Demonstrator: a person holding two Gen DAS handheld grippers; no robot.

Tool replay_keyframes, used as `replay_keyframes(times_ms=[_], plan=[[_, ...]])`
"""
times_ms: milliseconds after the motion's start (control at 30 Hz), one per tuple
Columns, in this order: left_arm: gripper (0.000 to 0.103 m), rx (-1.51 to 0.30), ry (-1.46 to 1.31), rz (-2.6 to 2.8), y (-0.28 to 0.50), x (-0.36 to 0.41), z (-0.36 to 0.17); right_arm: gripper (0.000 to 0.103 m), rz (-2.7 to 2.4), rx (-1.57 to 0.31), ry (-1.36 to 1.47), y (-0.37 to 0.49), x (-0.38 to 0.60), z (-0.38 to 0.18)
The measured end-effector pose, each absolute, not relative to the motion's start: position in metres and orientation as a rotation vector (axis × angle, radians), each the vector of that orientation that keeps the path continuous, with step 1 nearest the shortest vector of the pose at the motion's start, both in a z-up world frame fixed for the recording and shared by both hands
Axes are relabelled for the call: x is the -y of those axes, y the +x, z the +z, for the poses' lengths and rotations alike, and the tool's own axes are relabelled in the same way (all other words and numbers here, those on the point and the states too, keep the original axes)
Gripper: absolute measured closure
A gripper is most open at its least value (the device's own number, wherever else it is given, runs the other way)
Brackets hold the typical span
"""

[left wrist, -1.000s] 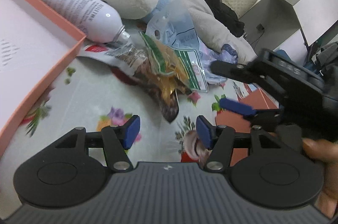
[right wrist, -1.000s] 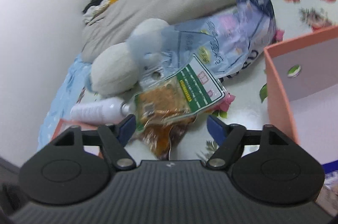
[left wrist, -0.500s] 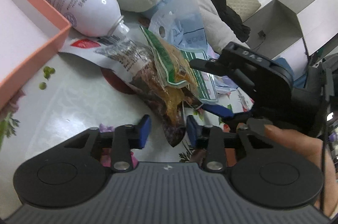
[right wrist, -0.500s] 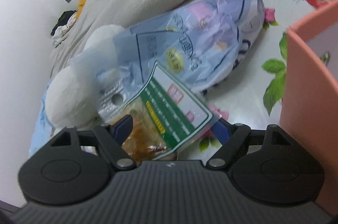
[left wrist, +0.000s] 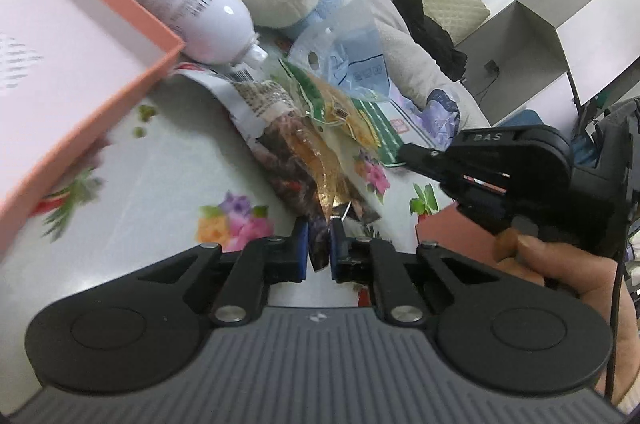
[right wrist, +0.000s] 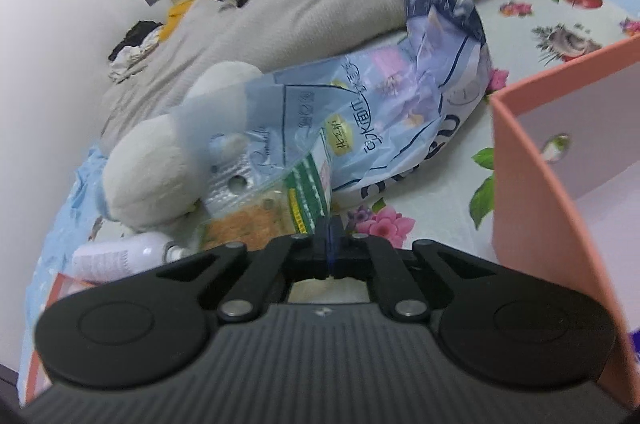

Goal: Organize snacks

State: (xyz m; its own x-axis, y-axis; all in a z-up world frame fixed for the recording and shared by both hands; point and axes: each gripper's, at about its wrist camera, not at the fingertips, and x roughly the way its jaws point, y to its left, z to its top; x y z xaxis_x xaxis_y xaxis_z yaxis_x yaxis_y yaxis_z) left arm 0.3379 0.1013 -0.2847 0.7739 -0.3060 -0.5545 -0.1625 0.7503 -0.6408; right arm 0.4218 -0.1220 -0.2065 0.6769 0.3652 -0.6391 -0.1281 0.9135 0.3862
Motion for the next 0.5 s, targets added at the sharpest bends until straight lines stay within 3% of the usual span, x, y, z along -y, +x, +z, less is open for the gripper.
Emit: replay_keyframes(times_ms=[500], plan=[[0.092, -0.726, -0.601, -0.094, 0.2, -0.1, -0.233, 0.1, 0.262, -0.687, 0.237, 0.29, 0.139, -0.176]])
